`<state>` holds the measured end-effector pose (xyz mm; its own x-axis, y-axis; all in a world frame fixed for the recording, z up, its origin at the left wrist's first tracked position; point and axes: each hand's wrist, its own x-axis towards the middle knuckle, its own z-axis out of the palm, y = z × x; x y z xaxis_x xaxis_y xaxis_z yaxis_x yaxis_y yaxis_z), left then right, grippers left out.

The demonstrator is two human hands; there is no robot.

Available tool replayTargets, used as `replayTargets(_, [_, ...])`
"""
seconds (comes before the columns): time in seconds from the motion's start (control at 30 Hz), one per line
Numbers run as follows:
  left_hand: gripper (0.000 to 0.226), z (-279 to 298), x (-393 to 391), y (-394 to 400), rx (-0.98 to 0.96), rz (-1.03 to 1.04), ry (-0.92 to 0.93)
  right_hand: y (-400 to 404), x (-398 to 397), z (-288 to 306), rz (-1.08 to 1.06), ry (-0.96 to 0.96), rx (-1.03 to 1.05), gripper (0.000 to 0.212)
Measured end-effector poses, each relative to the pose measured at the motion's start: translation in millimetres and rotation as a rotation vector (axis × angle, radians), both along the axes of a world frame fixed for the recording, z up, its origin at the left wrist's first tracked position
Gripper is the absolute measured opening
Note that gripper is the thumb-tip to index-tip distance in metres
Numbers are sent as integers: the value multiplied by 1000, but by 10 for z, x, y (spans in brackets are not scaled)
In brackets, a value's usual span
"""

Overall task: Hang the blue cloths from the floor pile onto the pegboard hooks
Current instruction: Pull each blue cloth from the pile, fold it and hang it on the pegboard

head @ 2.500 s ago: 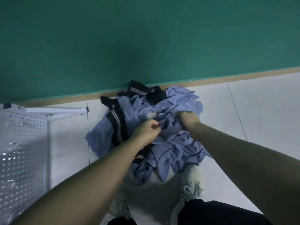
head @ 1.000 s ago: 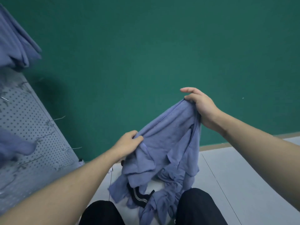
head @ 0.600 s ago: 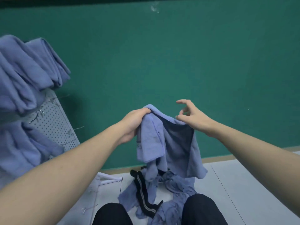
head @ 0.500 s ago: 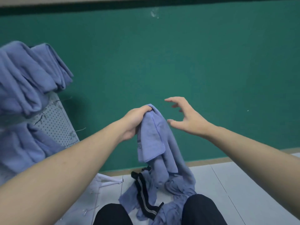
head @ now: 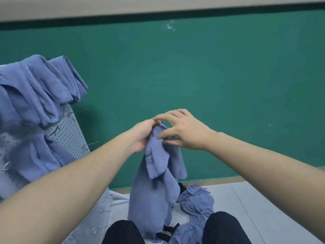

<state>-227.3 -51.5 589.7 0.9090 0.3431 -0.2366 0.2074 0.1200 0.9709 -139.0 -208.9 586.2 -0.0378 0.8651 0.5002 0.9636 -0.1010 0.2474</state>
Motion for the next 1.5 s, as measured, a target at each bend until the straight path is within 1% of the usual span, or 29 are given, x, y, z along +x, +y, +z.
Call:
replayTargets(0.07, [15,-55,-33,50,-11,-7,33,14,-21,-5,-14,51,-39,34])
replayTargets(0.1, [17,-81,-50,67,-27,-23,42,26,-36,-5,-36,115,-37,37])
replayTargets(0.17, [23,-121,-102,92,-60,-43,53,58,-57,-13,-95,319,14,34])
replayTargets(0.23, [30,-166,-152,109,-43,-36,65,83,-67,1,-151,556,80,23])
replayTargets(0.3, [43,-231,-187,107,-27,-35,49,91,-82,36,-220,764,129,18])
replayTargets(0.4, [49,-321,-277,78,-47,66,-49,80,-102,116,-298,979,214,18])
replayTargets(0.5, [63,-375,-384,22,59,35,-128,45,-108,198,-294,1156,322,20])
replayTargets(0.57, [67,-421,-441,-32,117,75,-197,18,-108,232,-263,1258,373,21])
replayTargets(0.6, [74,-441,-455,-49,146,97,-247,12,-107,240,-253,1284,378,22])
replayTargets(0.67, [94,-422,-480,-128,252,82,-354,7,-114,246,-255,1291,361,23])
replayTargets(0.7, [99,-389,-484,-181,318,75,-401,7,-117,247,-258,1286,354,24])
replayTargets(0.73, [98,-354,-470,-227,387,78,-443,7,-121,249,-258,1287,350,24])
replayTargets(0.8, [79,-283,-424,-294,484,112,-511,-2,-134,254,-253,1302,347,22])
replayTargets(0.87, [47,-251,-378,-315,536,170,-540,-26,-151,257,-245,1329,345,20])
replayTargets(0.93, [21,-221,-347,-314,460,238,-515,-60,-152,243,-239,1355,345,18])
replayTargets(0.97, [13,-208,-338,-314,392,253,-489,-84,-151,232,-240,1368,338,16])
replayTargets(1.03, [5,-185,-314,-317,304,250,-430,-130,-150,202,-238,1418,308,10])
replayTargets(1.07, [3,-187,-301,-313,267,238,-399,-151,-151,185,-229,1440,279,11])
replayTargets(1.1, [3,-183,-300,-317,213,224,-371,-170,-153,168,-225,1435,238,15])
replayTargets(1.2, [7,-159,-308,-319,21,176,-311,-227,-250,151,-204,1293,121,23])
replayTargets(1.3, [8,-116,-338,-314,-100,148,-299,-260,-365,138,-113,1194,136,19])
replayTargets(1.37, [9,-101,-347,-298,-116,156,-284,-256,-412,119,-105,1102,163,26])
replayTargets(1.43, [10,-102,-348,-300,-64,162,-251,-227,-433,82,-166,1021,179,38])
replayTargets(1.5, [9,-119,-344,-315,-20,175,-232,-199,-437,52,-203,997,189,36])
